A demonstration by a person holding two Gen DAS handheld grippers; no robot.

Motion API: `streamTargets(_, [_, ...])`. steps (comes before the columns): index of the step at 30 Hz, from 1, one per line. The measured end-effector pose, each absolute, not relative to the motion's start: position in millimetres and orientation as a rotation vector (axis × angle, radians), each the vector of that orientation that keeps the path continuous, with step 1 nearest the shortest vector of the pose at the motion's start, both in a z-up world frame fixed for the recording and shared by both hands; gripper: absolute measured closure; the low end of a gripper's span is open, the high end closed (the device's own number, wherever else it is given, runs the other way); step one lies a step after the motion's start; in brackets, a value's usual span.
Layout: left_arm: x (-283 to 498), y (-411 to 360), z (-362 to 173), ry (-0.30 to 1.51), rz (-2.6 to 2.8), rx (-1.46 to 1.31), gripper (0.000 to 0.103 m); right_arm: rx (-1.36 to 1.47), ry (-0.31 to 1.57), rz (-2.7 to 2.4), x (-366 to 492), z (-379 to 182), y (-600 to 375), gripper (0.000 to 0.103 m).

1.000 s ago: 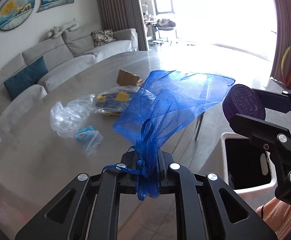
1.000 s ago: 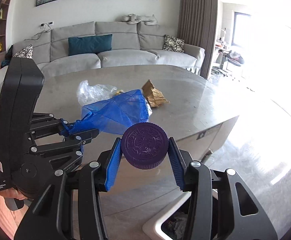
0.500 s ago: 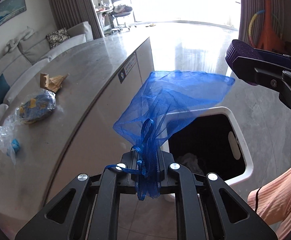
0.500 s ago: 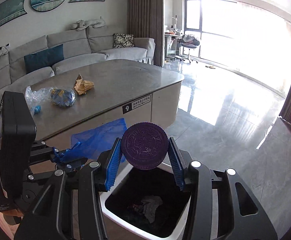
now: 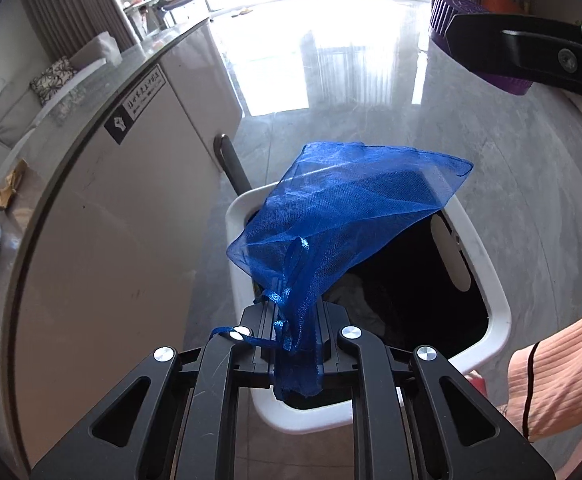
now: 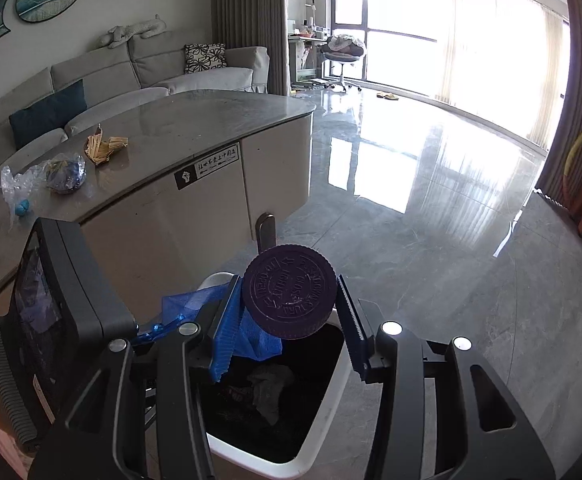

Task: Collect trash
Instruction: 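Carry both items over the bin and open the left gripper to drop the mesh bag, then lower the purple lid into the bin and open the right gripper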

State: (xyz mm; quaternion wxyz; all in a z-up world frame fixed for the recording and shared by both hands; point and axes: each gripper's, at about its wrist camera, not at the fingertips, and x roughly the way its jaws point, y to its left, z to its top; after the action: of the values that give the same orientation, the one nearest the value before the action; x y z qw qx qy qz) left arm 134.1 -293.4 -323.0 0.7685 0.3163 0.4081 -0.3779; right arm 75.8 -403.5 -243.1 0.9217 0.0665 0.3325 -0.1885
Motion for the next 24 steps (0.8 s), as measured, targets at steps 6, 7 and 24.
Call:
streamTargets(6, [133,-303,-342,0.95,-0.853,0.737,0.004,0.145,0.723,-0.412,79,-251,-413,0.056])
streamTargets(7, [133,-303,-342,0.931,-0.838,0.747,0.004,0.147,0.721,-0.413,79,-251,-414,0.056])
streamTargets(24, [148,-263,-293,0.74,-0.677,0.727,0.004,0.147,0.772,-0.385,90,-271,-406,0.056])
